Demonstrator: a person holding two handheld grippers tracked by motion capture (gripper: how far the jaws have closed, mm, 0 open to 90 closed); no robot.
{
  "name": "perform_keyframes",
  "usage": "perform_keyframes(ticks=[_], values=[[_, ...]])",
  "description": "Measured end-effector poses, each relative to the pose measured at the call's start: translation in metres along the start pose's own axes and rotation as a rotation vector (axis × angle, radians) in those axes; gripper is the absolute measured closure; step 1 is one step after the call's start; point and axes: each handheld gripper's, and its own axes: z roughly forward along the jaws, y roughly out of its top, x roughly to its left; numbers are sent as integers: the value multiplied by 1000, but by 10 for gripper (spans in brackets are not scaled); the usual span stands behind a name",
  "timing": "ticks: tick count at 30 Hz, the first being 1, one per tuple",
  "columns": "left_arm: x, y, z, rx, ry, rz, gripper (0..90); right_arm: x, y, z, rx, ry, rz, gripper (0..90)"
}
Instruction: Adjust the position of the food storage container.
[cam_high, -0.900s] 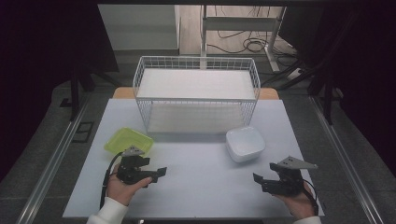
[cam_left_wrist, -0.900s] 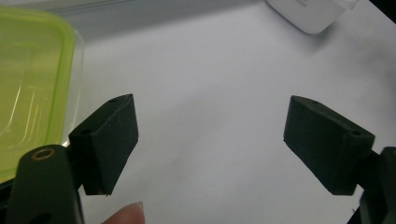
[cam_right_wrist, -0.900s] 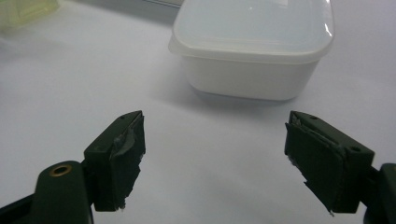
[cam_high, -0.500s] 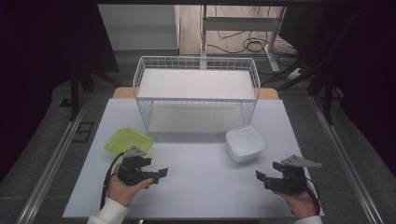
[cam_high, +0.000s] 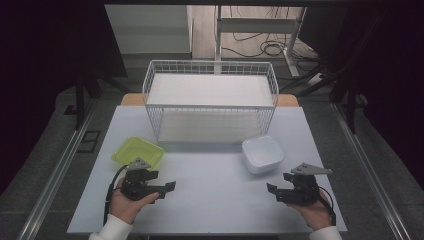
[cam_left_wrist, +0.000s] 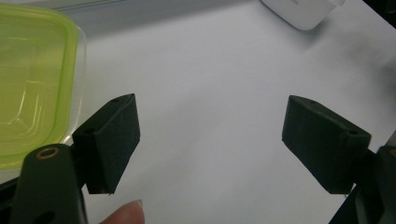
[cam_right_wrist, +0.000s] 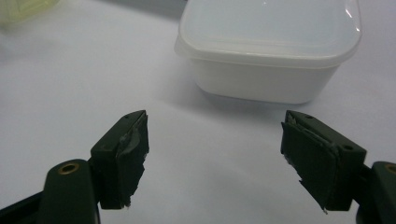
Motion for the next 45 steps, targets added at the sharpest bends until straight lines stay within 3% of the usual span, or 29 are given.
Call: perform_keyframes(ticks=[7, 14, 20, 28, 30, 36, 40, 45], values=[[0, 2, 5, 17, -6, 21, 190, -2, -3, 3, 33, -2, -14, 247], [2, 0, 2, 18, -1, 8, 191, -2, -2, 4, 29, -9, -7, 258], [2, 2, -19, -33, 38, -10, 199, 5, 4, 10, 26, 13, -37, 261], [5, 13, -25, -18, 65, -21, 233, 8, 1, 10, 35, 29, -43, 262], [11, 18, -27, -11, 56, -29, 238, 6, 0, 10, 38, 27, -34, 262], [32, 39, -35, 9, 94, -41, 234, 0, 2, 12, 43, 18, -28, 261], [46, 46, -39, 8, 103, -63, 233, -3, 2, 10, 37, 0, -13, 261], [67, 52, -40, 12, 117, -89, 245, 0, 0, 10, 44, -6, -29, 262]])
